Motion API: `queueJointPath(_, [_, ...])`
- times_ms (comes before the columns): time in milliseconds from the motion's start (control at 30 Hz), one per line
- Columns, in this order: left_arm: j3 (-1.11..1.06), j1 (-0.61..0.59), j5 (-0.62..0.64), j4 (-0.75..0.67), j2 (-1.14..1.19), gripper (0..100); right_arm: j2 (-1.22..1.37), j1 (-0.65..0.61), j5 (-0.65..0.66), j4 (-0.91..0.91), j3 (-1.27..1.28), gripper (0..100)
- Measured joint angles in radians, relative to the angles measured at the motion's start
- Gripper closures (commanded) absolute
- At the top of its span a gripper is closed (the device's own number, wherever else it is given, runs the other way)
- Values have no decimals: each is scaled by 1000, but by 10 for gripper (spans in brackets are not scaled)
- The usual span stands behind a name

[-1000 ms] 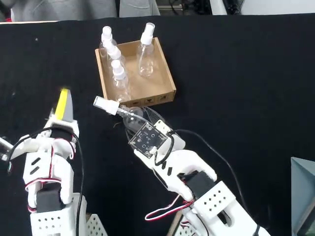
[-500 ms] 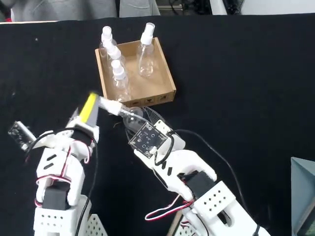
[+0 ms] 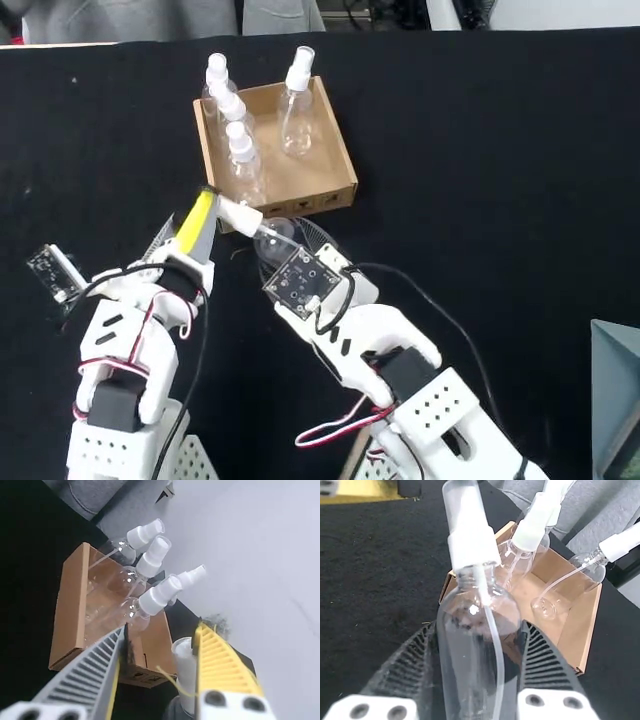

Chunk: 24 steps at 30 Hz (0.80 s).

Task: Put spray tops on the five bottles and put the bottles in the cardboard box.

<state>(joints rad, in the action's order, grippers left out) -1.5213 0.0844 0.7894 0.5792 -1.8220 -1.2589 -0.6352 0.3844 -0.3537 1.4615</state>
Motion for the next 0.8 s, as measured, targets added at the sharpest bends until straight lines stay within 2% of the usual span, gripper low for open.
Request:
queueJointPath(400, [49, 6, 6, 2, 5, 802, 0, 0, 0, -2, 0, 861])
queueJointPath(800, [64, -180, 103, 2, 11, 802, 0, -5, 2, 18, 0, 861])
